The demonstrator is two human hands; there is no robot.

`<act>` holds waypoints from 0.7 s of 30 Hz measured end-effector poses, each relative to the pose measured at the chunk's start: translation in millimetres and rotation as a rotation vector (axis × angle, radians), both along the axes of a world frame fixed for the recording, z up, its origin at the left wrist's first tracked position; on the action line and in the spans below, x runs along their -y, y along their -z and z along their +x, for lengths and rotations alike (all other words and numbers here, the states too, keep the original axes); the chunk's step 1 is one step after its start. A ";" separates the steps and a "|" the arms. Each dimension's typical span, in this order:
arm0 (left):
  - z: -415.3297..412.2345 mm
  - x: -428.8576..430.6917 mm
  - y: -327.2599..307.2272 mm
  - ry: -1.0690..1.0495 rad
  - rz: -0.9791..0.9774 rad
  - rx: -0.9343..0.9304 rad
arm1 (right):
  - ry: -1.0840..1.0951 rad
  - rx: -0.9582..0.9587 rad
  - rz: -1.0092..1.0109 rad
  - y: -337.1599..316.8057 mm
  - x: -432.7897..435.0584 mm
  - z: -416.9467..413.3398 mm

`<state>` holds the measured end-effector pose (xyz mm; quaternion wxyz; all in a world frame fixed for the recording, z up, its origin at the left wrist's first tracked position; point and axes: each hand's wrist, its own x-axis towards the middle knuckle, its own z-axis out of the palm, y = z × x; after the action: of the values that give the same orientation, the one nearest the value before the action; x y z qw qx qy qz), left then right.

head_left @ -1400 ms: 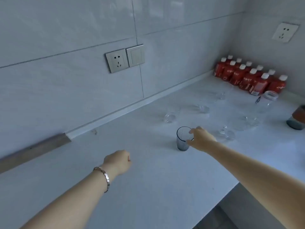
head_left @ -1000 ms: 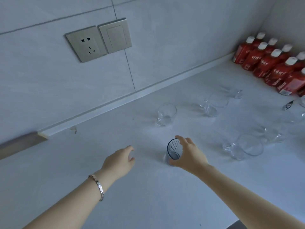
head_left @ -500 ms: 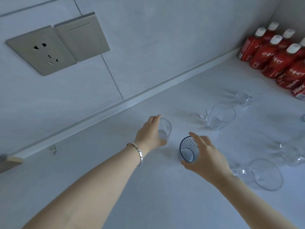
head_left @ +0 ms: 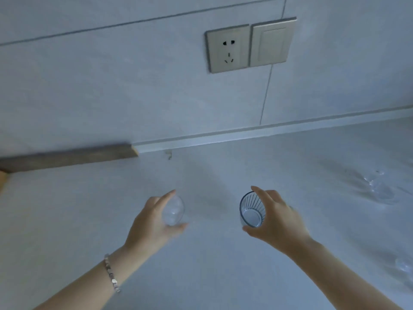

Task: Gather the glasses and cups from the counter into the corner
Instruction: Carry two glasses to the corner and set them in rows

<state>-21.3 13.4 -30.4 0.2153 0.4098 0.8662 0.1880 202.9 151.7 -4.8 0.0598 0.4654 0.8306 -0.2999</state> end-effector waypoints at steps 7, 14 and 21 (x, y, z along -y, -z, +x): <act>-141.0 124.6 -13.8 -0.337 -0.037 -0.070 | -0.207 -0.037 0.001 -7.3 81.1 -139.9; -304.7 205.6 -12.3 -0.401 -0.047 -0.114 | -0.208 -0.035 -0.013 6.8 168.3 -291.4; -460.1 212.2 9.3 -0.440 -0.001 -0.133 | -0.173 -0.043 -0.024 19.9 223.1 -406.7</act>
<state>-481.4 -198.8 -39.8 0.1116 0.2223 0.9471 0.2026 -203.8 -71.4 -24.7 0.0732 0.3846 0.8650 -0.3137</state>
